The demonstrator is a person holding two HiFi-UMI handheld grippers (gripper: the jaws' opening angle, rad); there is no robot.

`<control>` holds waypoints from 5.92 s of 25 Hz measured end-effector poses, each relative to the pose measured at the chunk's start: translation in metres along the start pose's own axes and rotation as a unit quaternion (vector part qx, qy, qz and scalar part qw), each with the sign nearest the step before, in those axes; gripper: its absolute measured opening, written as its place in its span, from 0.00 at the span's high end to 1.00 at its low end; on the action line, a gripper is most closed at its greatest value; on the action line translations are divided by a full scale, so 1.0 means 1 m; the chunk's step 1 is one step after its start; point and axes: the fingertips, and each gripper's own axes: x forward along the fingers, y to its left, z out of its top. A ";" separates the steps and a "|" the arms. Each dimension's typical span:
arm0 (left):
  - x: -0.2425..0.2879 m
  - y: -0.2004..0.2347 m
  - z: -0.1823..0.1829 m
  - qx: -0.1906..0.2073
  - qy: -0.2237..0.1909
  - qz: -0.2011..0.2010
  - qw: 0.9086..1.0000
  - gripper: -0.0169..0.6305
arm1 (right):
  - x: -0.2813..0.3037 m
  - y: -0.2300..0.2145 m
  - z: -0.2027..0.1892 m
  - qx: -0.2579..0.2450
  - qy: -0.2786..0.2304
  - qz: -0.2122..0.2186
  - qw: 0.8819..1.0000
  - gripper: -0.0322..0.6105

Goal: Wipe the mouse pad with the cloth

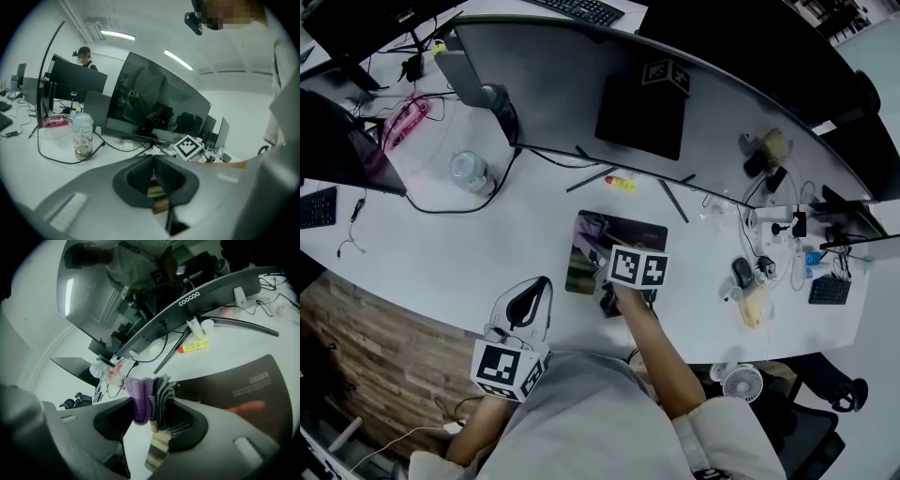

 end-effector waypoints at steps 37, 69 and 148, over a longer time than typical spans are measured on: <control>0.001 -0.008 -0.008 -0.009 0.006 -0.012 1.000 0.97 | 0.017 -0.028 0.009 0.063 0.043 0.022 0.997 0.63; -0.011 -0.015 -0.006 -0.011 -0.006 -0.012 1.000 0.97 | -0.014 -0.055 0.008 0.065 0.044 0.001 0.997 0.63; -0.012 -0.051 -0.010 0.019 -0.010 -0.041 0.999 0.97 | -0.129 -0.163 0.001 0.117 0.032 -0.056 0.991 0.62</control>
